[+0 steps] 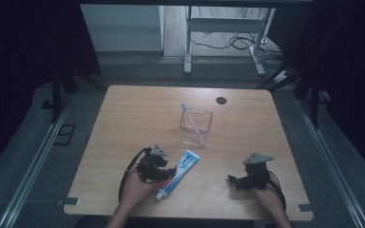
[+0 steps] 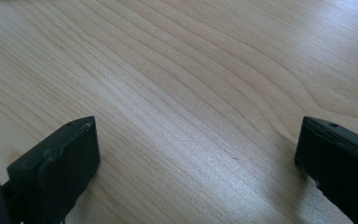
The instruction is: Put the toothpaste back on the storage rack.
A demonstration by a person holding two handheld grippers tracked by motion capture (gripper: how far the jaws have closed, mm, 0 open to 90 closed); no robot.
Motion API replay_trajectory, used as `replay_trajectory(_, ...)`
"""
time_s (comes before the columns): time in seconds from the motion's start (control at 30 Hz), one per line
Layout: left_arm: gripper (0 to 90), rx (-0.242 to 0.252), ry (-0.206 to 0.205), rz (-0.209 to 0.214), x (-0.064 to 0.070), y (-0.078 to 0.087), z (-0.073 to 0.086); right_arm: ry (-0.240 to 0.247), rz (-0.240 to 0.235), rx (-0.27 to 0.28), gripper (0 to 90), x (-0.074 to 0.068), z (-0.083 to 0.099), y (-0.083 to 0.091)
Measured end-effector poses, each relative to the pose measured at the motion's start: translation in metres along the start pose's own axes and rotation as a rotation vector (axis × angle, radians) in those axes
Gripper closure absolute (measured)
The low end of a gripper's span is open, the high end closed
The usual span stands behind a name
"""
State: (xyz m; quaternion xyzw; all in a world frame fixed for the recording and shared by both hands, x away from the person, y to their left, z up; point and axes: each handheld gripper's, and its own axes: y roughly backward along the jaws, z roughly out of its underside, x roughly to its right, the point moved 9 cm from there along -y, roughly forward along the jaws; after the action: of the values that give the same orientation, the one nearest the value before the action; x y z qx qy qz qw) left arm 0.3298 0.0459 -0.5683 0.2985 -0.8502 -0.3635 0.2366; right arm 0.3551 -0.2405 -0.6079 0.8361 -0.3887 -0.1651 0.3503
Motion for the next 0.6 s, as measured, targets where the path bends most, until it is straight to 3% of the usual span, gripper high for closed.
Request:
replay_trajectory(0.3, 46.9, -0.04, -0.018, 0.017, 0.014, -0.001, 0.006, 0.0, 0.0, 0.0, 0.0, 0.0, 0.0, 0.0)
replay_trajectory(0.6, 46.6, -0.165, -0.07, -0.004, 0.019, -0.019, 0.012, 0.0, 0.0, 0.0, 0.0, 0.0, 0.0, 0.0)
